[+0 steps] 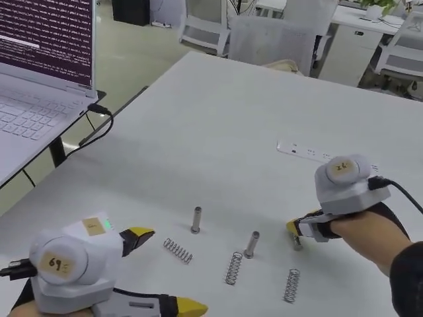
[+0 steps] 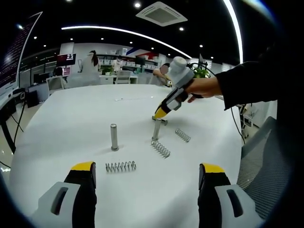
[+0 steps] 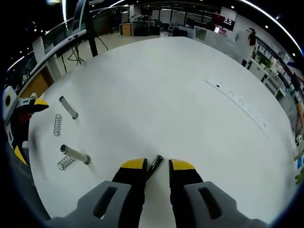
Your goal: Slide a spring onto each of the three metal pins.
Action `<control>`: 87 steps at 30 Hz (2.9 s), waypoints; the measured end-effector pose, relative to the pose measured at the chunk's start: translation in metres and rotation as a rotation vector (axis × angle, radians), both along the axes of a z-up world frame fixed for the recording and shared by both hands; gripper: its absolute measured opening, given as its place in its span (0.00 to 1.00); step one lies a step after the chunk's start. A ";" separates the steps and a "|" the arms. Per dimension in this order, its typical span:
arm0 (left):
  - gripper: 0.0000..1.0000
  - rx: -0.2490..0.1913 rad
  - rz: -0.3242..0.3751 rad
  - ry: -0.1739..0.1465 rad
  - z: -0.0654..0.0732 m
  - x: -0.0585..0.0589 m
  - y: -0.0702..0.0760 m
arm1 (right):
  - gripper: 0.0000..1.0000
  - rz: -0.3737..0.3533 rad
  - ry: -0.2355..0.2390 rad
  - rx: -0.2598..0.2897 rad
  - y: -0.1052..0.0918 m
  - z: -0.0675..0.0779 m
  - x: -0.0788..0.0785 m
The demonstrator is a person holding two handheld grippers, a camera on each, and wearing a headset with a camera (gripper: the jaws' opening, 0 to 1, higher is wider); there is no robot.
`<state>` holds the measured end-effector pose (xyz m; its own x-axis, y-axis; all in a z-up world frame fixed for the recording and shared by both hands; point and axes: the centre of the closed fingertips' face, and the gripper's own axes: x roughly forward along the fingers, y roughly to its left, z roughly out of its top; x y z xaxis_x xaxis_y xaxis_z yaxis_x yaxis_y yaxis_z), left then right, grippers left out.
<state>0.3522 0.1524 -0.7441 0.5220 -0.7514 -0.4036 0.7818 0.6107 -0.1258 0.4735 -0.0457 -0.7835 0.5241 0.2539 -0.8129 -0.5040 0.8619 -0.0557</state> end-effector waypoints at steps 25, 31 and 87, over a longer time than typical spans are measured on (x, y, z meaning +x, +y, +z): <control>0.84 -0.013 0.008 0.001 0.001 0.001 0.001 | 0.09 0.009 0.063 -0.065 0.001 -0.011 0.001; 0.84 -0.013 0.005 0.003 0.000 0.001 0.000 | 0.09 0.020 0.080 -0.085 0.002 -0.011 0.001; 0.81 -0.003 -0.021 -0.035 0.014 0.003 -0.003 | 0.05 -0.055 -0.013 0.019 -0.012 0.034 -0.045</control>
<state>0.3553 0.1498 -0.7304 0.5200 -0.7633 -0.3834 0.7983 0.5939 -0.0996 0.4283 -0.0576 -0.7498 0.5483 0.2402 -0.8010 -0.4554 0.8891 -0.0451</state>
